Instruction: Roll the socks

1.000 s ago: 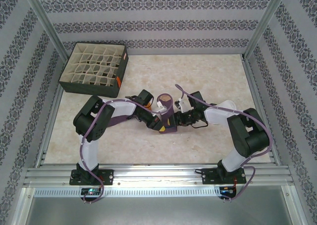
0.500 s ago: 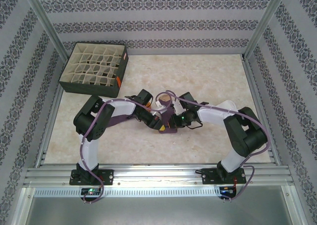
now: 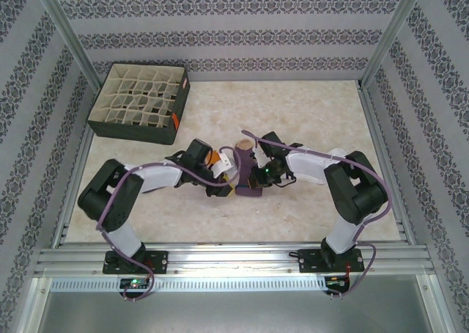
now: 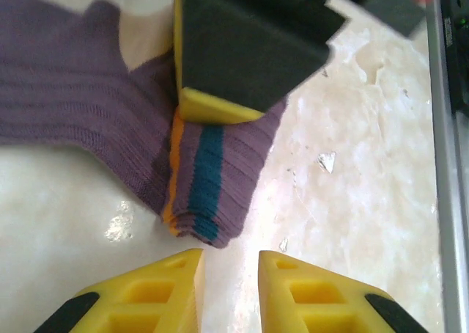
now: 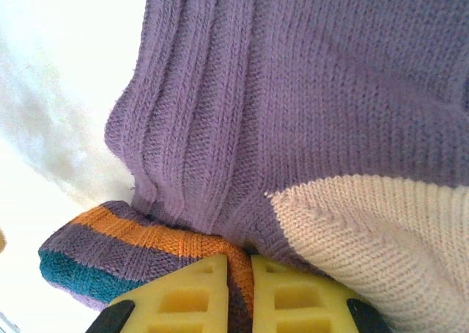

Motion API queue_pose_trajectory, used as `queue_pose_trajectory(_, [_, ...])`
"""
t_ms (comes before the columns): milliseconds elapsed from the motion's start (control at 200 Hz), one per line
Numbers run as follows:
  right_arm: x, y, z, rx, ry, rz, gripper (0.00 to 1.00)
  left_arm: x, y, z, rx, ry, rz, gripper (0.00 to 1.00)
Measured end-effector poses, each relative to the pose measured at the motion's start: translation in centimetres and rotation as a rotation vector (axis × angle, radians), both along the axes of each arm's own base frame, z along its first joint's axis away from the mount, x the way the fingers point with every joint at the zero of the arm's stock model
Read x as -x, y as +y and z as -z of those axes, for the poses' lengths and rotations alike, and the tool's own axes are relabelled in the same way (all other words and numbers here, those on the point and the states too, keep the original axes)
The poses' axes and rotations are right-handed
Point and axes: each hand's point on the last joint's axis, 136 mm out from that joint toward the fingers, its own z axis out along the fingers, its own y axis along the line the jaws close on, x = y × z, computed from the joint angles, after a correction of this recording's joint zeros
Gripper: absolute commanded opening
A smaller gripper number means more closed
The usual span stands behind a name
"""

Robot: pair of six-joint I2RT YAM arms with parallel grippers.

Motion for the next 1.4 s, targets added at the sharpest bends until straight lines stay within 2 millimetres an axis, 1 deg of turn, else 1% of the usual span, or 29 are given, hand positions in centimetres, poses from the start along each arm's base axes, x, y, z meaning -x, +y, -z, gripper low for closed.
queue_pose_trajectory(60, [0.0,0.0,0.0,0.001,0.003,0.0,0.07,0.5,0.2,-0.7,0.011,-0.149,0.031,0.35])
queue_pose_trajectory(105, [0.0,0.0,0.1,0.001,0.008,0.001,0.07,1.1,0.0,-0.9,0.008,-0.252,0.062,0.35])
queue_pose_trajectory(165, [0.0,0.0,0.1,0.002,0.017,0.0,0.08,2.3,-0.6,-0.8,-0.014,-0.378,0.122,0.35])
queue_pose_trajectory(235, [0.0,0.1,0.1,0.003,0.027,0.0,0.08,3.0,-1.4,-0.2,-0.058,-0.491,0.182,0.35])
queue_pose_trajectory(345, [0.0,0.1,0.2,-0.004,0.043,0.004,0.08,2.8,-2.2,0.2,-0.124,-0.647,0.239,0.35])
queue_pose_trajectory(420, [0.0,0.0,0.2,-0.01,0.048,0.007,0.08,2.5,-2.4,1.0,-0.182,-0.718,0.266,0.35])
queue_pose_trajectory(505, [0.0,0.0,0.2,-0.013,0.051,0.007,0.08,2.3,-2.5,2.3,-0.243,-0.757,0.296,0.35])
queue_pose_trajectory(555, [0.0,0.1,0.2,-0.014,0.052,0.006,0.08,2.3,-2.6,3.0,-0.272,-0.776,0.313,0.37])
queue_pose_trajectory(595, [0.0,0.1,0.2,-0.014,0.052,0.006,0.08,2.2,-2.7,3.4,-0.29,-0.789,0.318,0.4])
queue_pose_trajectory(655, [0.0,0.1,0.2,-0.015,0.053,0.006,0.07,2.1,-2.8,3.8,-0.306,-0.809,0.33,0.4])
queue_pose_trajectory(869, [0.1,0.1,0.2,-0.018,0.059,0.004,0.07,1.7,-3.6,3.0,-0.305,-0.88,0.325,0.39])
queue_pose_trajectory(1024, [0.1,0.1,0.2,-0.02,0.068,0.007,0.07,1.4,-4.0,2.1,-0.282,-0.907,0.311,0.36])
queue_pose_trajectory(1134, [0.1,0.1,0.2,-0.024,0.072,0.007,0.07,1.3,-4.2,1.6,-0.27,-0.918,0.306,0.37])
queue_pose_trajectory(1204, [0.1,0.1,0.2,-0.023,0.073,0.005,0.07,1.1,-4.4,1.4,-0.269,-0.922,0.301,0.42])
queue_pose_trajectory(1274, [0.1,0.1,0.2,-0.023,0.074,0.005,0.07,0.7,-4.8,1.6,-0.273,-0.919,0.299,0.44])
queue_pose_trajectory(1319, [0.1,0.1,0.2,-0.024,0.075,0.004,0.07,0.4,-5.0,2.0,-0.283,-0.914,0.3,0.44])
queue_pose_trajectory(1399, [0.1,0.1,0.2,-0.025,0.077,0.004,0.07,-0.1,-5.2,3.3,-0.31,-0.897,0.303,0.38])
